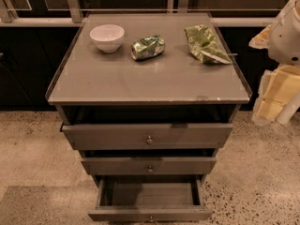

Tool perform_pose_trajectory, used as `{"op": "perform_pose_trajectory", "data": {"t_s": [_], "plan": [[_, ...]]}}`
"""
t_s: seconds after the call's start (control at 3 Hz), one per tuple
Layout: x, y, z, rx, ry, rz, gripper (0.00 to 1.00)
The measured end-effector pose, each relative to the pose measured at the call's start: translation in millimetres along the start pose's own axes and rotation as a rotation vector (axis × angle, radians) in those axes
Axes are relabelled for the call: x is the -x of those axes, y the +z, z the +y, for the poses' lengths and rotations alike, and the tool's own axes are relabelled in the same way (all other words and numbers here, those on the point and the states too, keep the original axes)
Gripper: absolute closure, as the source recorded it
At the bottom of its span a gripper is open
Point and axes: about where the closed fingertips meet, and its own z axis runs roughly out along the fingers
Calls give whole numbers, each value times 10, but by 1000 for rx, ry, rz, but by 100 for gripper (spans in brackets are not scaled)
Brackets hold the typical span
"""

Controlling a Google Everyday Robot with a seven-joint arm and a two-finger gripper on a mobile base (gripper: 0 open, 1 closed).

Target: Close bottom drawer

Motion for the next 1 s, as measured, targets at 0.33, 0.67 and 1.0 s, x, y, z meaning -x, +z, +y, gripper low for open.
{"op": "perform_pose_trajectory", "data": {"t_s": [0.33, 0.67, 1.0], "plan": [[0, 0, 0, 0, 0, 0, 0], [-100, 119, 133, -12, 29, -43, 0], [-174, 349, 574, -29, 49, -166, 0]]}}
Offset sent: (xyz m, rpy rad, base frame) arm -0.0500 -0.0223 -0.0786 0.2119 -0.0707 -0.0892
